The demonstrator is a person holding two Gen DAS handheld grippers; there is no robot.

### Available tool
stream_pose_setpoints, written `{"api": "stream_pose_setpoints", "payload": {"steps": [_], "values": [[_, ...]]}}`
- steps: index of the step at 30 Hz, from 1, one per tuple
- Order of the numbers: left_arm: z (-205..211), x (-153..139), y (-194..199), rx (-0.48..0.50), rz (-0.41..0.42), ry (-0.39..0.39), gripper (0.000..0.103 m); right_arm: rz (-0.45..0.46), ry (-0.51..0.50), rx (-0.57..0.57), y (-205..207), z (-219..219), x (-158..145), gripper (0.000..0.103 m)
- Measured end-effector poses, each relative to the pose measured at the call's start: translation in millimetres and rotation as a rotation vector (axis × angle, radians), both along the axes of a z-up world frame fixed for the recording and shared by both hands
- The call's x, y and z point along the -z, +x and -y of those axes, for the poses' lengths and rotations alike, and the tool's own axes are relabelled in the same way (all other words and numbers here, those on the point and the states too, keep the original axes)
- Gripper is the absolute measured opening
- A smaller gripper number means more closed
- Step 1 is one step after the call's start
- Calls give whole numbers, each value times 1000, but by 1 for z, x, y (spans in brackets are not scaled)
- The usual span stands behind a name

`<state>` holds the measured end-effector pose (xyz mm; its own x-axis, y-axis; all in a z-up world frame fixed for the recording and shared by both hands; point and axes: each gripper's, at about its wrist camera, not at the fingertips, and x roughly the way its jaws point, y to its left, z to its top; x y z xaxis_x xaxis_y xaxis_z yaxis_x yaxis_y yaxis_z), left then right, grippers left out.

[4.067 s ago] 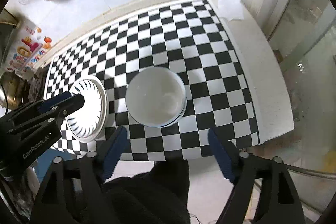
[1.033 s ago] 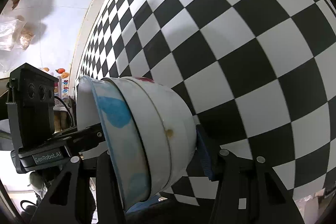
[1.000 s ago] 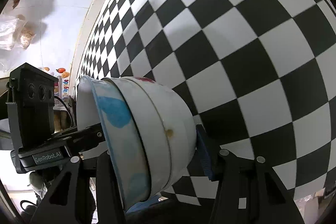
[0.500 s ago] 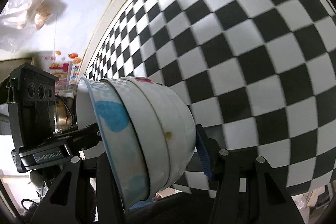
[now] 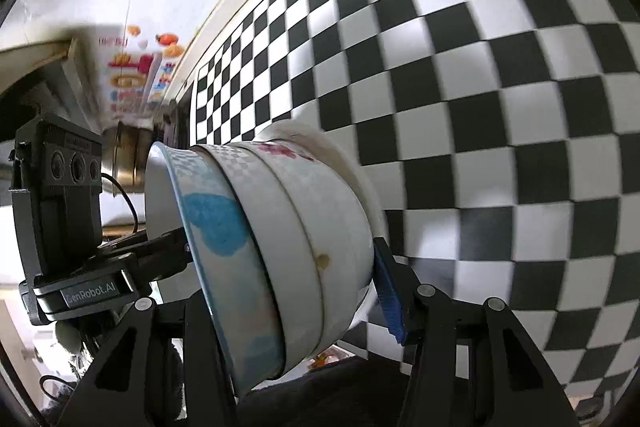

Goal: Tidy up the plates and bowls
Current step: 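Lift the bowl stack with both grippers and carry it over the plate stack, then lower the bowl stack onto the center of the blue-striped plate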

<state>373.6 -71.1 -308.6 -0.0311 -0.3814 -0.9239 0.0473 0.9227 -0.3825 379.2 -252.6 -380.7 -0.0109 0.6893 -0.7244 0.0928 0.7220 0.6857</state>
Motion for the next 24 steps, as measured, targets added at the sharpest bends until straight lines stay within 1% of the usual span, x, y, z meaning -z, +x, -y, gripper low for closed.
{"api": "stream_pose_setpoints", "payload": {"steps": [4, 10, 16, 24], "values": [[-20, 3, 2, -38, -3, 11, 38, -10, 9, -45, 5, -19, 6, 53], [-38, 11, 0, -80, -21, 19, 39, -23, 3, -96, 8, -43, 17, 53], [-50, 21, -2, -101, -39, 23, 39, -35, -6, -125, 7, -50, 25, 53], [-55, 31, -3, -106, -57, 26, 39, -52, -18, -142, 7, -57, 32, 53]]}}
